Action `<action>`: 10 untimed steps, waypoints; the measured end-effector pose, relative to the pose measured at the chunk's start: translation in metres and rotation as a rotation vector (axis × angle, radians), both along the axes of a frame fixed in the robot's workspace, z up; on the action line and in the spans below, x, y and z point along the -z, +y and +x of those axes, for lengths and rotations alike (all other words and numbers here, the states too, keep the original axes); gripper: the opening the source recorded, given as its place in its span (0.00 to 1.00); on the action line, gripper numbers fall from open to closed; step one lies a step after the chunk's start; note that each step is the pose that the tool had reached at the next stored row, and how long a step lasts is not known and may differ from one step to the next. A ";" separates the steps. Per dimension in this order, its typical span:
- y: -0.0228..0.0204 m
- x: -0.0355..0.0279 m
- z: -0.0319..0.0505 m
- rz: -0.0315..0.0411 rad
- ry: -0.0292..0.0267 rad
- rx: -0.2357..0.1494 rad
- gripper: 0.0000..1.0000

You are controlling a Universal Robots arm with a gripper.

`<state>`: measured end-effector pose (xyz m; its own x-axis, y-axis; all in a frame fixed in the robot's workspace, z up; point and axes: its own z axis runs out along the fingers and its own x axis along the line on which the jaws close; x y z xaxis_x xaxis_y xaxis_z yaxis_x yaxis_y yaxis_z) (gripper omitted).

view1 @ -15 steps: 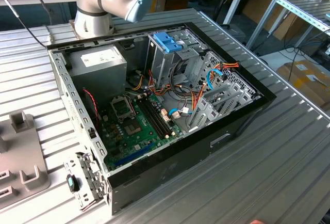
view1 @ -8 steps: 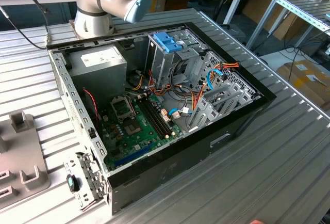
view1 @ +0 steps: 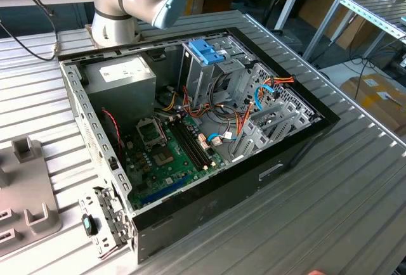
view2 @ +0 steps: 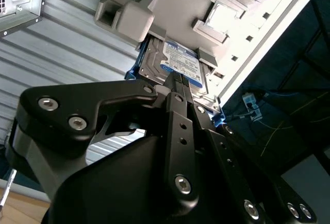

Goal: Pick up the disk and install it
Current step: 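Reach for the disk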

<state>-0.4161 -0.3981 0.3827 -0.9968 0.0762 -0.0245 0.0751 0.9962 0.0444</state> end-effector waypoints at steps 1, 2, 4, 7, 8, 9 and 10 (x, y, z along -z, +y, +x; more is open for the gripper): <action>0.0018 0.0002 -0.0002 0.0000 0.0000 0.000 0.11; 0.0035 0.0003 -0.0003 -0.0001 0.0001 0.000 0.11; 0.0110 0.0013 -0.0008 -0.0003 0.0000 0.000 0.11; 0.0188 0.0033 -0.0039 -0.0009 -0.0001 0.000 0.11; 0.0204 0.0039 -0.0060 -0.0012 0.0001 0.000 0.11; 0.0217 0.0044 -0.0088 -0.0014 0.0002 0.000 0.11; 0.0228 0.0051 -0.0115 -0.0013 0.0000 0.000 0.11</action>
<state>-0.4276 -0.3753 0.3777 -0.9968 0.0762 -0.0246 0.0751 0.9962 0.0431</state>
